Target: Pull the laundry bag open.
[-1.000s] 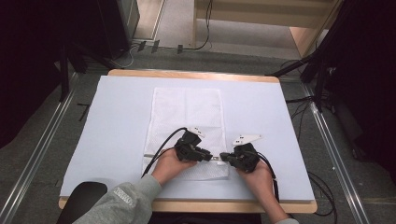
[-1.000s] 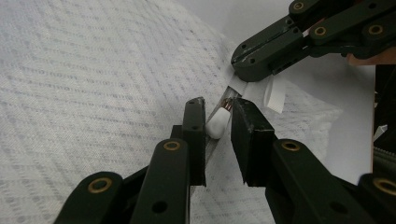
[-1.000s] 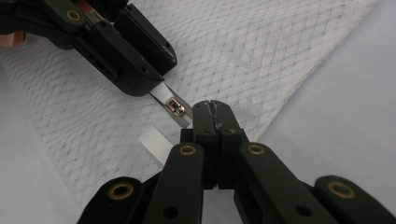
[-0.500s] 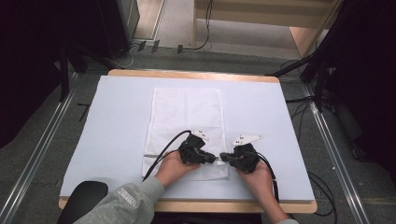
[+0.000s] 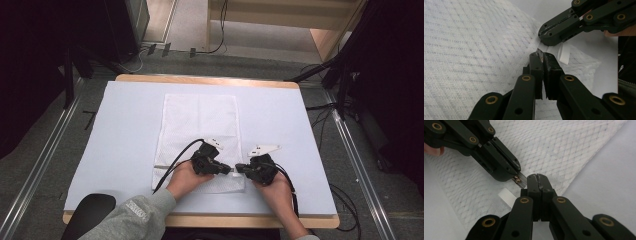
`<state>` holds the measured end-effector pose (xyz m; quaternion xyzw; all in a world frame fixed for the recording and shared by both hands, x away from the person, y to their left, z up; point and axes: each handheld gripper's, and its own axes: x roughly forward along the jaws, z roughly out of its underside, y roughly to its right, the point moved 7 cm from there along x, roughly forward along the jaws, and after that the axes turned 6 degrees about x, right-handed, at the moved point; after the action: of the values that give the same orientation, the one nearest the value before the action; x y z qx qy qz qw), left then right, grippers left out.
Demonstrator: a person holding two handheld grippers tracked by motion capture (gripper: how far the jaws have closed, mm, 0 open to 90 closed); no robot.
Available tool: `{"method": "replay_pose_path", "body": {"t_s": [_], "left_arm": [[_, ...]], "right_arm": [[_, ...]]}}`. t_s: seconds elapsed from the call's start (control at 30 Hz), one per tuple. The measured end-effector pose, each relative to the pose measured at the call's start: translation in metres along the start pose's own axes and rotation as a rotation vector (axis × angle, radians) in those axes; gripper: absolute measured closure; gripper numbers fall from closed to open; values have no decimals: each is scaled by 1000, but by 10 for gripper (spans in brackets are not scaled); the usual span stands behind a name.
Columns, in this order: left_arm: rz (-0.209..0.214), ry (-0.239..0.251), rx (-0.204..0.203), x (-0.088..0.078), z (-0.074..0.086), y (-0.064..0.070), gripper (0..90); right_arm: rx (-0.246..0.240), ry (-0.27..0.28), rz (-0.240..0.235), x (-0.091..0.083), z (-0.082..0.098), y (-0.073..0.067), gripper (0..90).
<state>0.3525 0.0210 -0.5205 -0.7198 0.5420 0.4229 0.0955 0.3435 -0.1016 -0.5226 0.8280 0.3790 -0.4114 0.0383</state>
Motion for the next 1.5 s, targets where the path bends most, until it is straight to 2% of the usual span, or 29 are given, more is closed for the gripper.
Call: {"method": "replay_pose_path", "body": {"t_s": [0.1, 0.23, 0.3, 0.47, 0.57, 0.9, 1.23, 1.5], "left_arm": [[9, 0, -7, -1, 0, -1, 878], [25, -1, -30, -2, 0, -2, 878], [26, -6, -24, -3, 0, -2, 879], [19, -17, -22, -6, 2, -4, 879], [19, -16, -36, -11, 3, -7, 879], [36, -11, -61, -16, 8, -6, 878], [41, -18, -68, -21, 11, -7, 878], [36, -18, -84, -32, 15, -11, 878]], "right_arm": [[-28, 4, 2, 0, 0, 0, 900], [-31, 2, 1, 1, 0, 0, 900], [-38, 2, -3, 0, 1, 0, 900], [-43, 1, -11, 1, 0, 0, 900], [-44, -2, -13, 1, 0, 0, 900], [-43, -2, -33, 1, 1, 1, 900], [-46, 3, -54, 1, 0, 1, 900], [-52, 0, -61, 1, 0, 2, 900]]}}
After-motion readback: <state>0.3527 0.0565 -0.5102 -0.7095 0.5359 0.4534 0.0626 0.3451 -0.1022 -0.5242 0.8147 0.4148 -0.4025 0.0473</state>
